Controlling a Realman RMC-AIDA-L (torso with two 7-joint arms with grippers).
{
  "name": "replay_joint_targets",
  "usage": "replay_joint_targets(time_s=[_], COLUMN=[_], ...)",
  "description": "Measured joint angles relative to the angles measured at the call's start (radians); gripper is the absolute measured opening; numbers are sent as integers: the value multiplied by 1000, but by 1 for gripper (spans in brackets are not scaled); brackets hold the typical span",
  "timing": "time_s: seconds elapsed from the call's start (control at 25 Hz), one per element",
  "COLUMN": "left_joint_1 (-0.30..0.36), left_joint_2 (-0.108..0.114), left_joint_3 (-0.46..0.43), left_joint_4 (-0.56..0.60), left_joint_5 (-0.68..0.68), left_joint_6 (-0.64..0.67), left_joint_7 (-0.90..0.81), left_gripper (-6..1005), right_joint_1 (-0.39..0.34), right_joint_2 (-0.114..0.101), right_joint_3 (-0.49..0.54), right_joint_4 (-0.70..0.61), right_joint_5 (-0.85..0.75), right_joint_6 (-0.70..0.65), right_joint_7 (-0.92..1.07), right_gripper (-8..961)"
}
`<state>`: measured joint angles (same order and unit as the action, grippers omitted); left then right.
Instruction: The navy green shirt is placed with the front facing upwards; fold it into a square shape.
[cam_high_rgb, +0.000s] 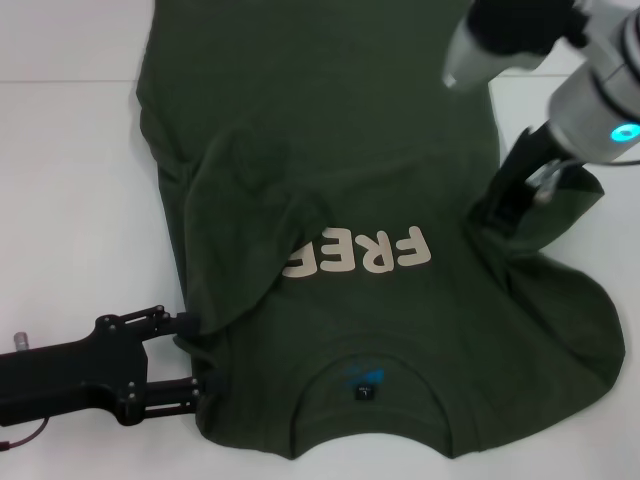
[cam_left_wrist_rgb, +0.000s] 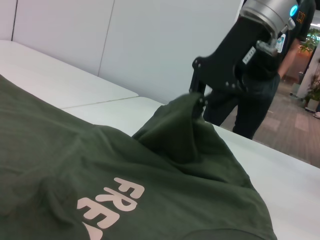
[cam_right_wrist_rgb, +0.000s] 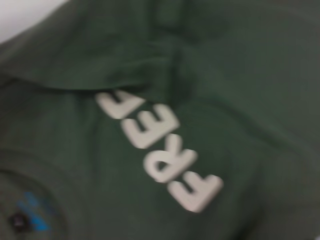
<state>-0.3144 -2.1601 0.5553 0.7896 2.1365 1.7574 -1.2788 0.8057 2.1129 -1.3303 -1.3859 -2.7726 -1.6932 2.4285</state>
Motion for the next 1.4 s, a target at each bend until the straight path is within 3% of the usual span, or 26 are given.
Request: replay_joint_targets(time_s=[0.28, 0.52, 0.96, 1.24, 1.4], left_joint_1=[-1, -4, -12, -19, -23], left_joint_2=[0, 0, 1, 2, 3], left_joint_3=[0, -1, 2, 6, 8], left_joint_4=[-2, -16, -30, -30, -30], left_joint_5=[1, 2, 0, 0, 0], left_joint_6=[-13, -26, -49, -43, -31], left_joint_7=[-11, -14, -10, -4, 13], left_gripper=[824, 824, 824, 824, 824], right_joint_1=[24, 67, 44, 35, 16], right_joint_2=[-2, -5, -10, -12, -18], right_joint_3=[-206, -282, -278, -227, -79], right_joint_4=[113, 220, 160, 99, 66], right_joint_5=[56, 63, 91, 46, -53], right_joint_6=[108, 156, 152, 81, 58], right_joint_7=[-25, -23, -62, 10, 86], right_gripper=[122, 134, 371, 673, 858])
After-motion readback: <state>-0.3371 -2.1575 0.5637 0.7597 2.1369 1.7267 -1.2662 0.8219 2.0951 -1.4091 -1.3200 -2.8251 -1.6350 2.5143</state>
